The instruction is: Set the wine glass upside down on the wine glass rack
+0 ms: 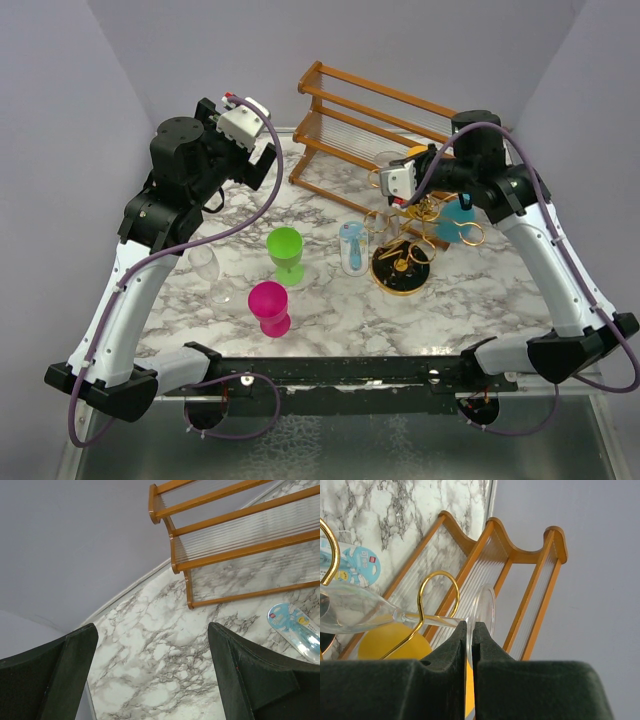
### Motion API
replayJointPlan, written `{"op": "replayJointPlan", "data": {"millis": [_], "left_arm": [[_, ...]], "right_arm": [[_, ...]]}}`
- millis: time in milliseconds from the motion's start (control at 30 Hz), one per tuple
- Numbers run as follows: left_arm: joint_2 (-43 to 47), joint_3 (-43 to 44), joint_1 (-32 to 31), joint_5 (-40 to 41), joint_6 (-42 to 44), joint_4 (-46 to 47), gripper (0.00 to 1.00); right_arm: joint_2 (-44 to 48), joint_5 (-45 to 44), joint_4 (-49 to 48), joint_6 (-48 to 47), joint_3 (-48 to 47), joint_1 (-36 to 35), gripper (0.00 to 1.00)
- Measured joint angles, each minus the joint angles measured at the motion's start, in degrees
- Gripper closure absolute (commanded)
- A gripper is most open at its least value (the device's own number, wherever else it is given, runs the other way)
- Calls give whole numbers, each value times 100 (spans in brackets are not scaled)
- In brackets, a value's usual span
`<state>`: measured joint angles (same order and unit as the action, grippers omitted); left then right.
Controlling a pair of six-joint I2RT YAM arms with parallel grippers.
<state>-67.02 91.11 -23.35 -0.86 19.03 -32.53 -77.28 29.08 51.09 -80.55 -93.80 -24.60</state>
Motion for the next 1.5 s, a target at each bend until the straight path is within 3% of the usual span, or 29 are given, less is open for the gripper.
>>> {"op": "replayJointPlan", "data": {"millis": [633,1500], "left_arm": [[-24,0,0,-61,4,-2,6],[-35,-52,0,-109,85,-4,6]], "right_arm": [[-197,354,22,-79,4,-9,90],[-223,699,9,-11,238,-59,66]]}}
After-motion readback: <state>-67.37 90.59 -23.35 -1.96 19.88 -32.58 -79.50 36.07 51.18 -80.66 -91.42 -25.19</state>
